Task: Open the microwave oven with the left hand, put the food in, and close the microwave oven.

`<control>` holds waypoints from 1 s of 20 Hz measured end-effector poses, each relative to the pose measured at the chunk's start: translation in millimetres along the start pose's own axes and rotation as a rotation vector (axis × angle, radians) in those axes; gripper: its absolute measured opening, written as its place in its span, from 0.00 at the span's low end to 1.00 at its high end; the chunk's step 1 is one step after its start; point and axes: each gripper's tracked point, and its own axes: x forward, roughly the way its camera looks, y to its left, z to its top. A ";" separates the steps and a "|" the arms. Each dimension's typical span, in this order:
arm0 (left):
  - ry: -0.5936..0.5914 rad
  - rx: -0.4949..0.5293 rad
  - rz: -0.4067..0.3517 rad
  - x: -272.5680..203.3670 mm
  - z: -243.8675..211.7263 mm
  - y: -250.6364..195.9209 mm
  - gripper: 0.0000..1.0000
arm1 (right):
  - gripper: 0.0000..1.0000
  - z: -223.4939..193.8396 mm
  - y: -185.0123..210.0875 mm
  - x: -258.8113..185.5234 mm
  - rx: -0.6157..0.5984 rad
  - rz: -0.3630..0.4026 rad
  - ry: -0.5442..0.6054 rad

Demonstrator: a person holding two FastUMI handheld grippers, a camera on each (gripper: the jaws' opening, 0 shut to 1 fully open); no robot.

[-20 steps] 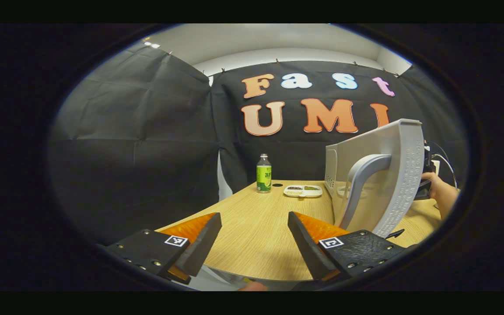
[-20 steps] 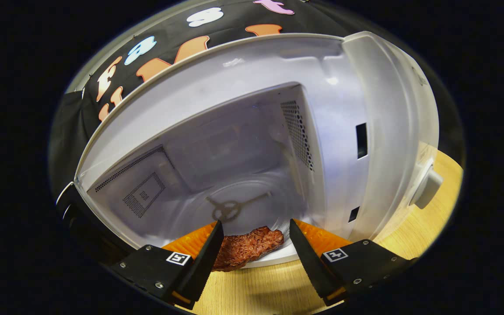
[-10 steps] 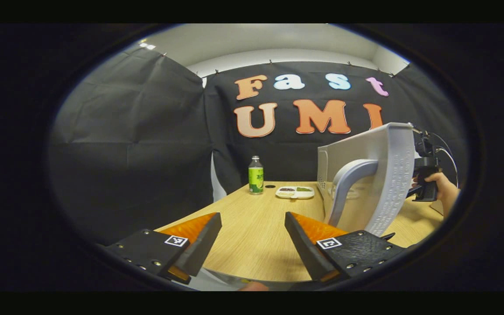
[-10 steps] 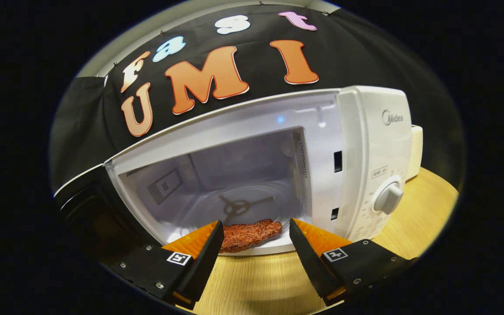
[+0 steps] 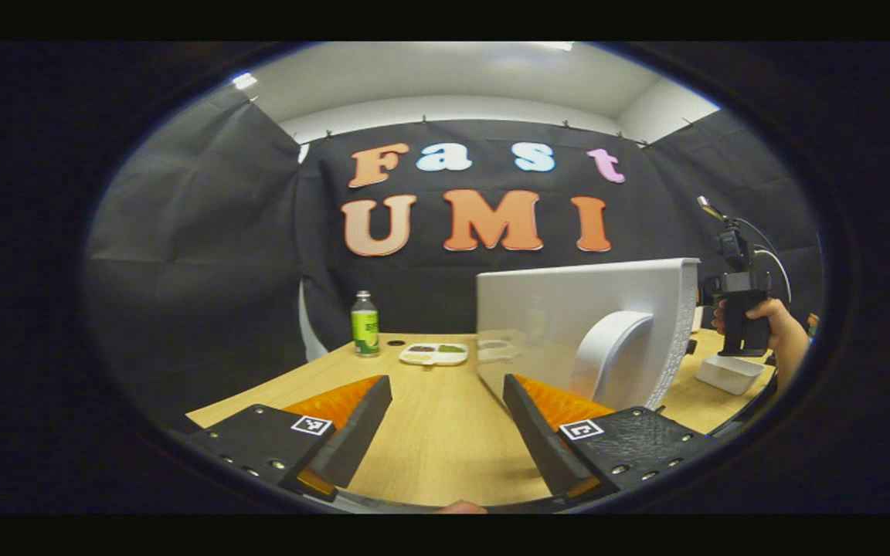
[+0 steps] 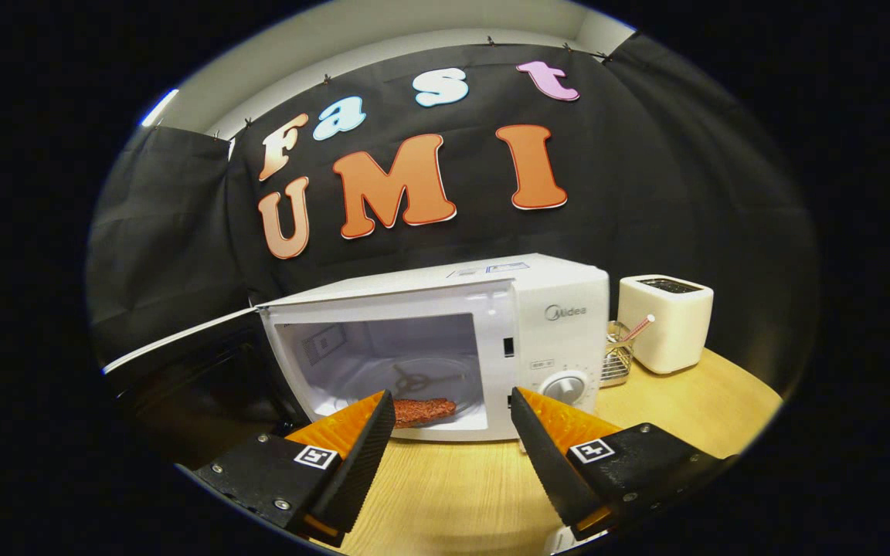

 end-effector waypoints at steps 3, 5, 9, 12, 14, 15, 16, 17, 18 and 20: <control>-0.009 0.021 -0.071 18.7 2.9 -41.7 0.90 | 0.94 9.6 -35.9 -27.8 -0.021 -0.015 -0.027; -0.005 0.015 -0.121 33.1 1.2 -70.2 0.90 | 0.94 14.6 -60.1 -43.7 -0.036 -0.037 -0.040; 0.005 0.006 -0.186 63.3 3.5 -116.8 0.90 | 0.94 21.4 -102.1 -68.2 -0.063 -0.087 -0.058; 0.016 -0.005 -0.241 86.8 5.8 -151.4 0.90 | 0.94 24.8 -128.4 -81.8 -0.071 -0.120 -0.073; 0.031 -0.018 -0.275 101.1 4.5 -174.5 0.78 | 0.94 28.1 -143.6 -89.6 -0.070 -0.140 -0.080; 0.041 -0.015 -0.292 108.3 2.8 -186.6 0.74 | 0.94 30.4 -149.3 -93.4 -0.069 -0.146 -0.086; 0.046 -0.008 -0.307 113.9 1.6 -197.8 0.65 | 0.94 31.6 -154.9 -96.7 -0.069 -0.150 -0.090; 0.054 0.002 -0.328 119.8 -0.9 -209.9 0.60 | 0.94 33.2 -160.7 -99.6 -0.071 -0.156 -0.093; 0.059 0.015 -0.347 126.2 -3.4 -222.7 0.54 | 0.94 35.4 -164.9 -102.0 -0.075 -0.162 -0.098; 0.069 0.027 -0.378 136.8 -6.8 -245.6 0.42 | 0.94 39.4 -176.9 -106.8 -0.081 -0.177 -0.110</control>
